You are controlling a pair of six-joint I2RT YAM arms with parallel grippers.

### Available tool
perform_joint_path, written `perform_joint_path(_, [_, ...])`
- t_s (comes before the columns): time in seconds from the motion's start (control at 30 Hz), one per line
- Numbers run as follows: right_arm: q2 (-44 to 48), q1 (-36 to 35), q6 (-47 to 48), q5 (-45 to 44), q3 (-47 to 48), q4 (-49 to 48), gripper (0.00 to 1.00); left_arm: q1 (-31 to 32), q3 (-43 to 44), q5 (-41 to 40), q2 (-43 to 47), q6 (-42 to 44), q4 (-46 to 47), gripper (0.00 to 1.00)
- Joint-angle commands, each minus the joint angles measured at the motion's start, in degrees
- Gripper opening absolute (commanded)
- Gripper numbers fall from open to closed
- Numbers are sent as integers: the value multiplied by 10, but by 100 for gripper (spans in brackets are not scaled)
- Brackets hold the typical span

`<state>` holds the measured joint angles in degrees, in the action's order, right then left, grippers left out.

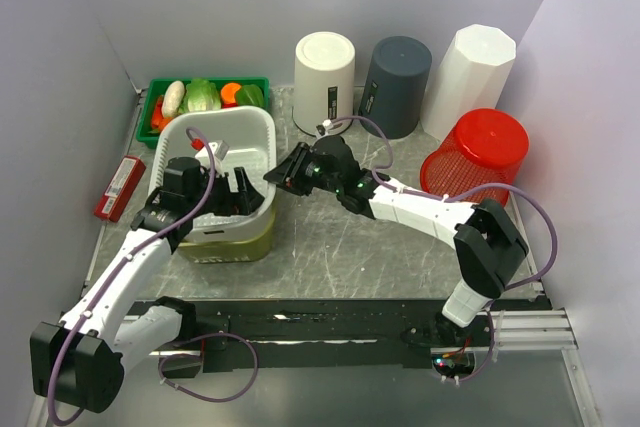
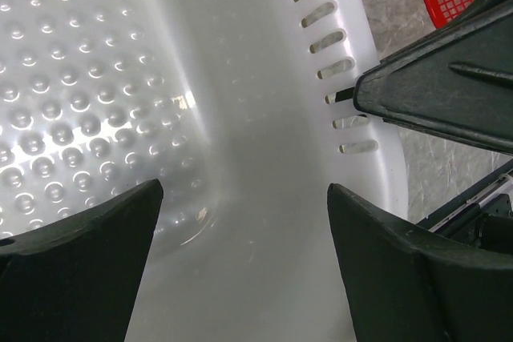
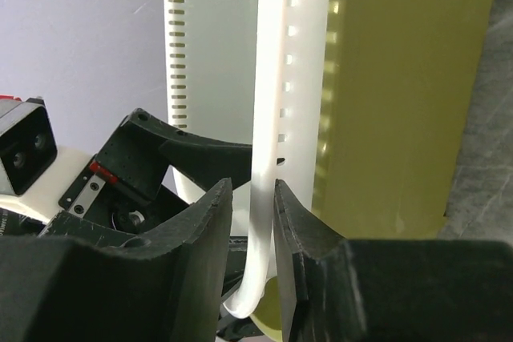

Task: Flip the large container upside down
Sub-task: Pick up the container from the container.

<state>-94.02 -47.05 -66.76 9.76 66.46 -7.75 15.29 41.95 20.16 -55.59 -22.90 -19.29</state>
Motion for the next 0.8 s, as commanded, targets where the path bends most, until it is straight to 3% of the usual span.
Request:
perform_joint_path(0.0, [-13, -1, -7, 14, 47, -59, 34, 4, 6, 65, 6, 12, 24, 90])
perform_joint_path(0.4, [-35, -2, -28, 26, 54, -75, 35, 5, 5, 76, 8, 14, 29, 89])
perform_joint_path(0.77, [-9, -3, -4, 2, 43, -55, 15, 5, 5, 48, 23, 13, 23, 90])
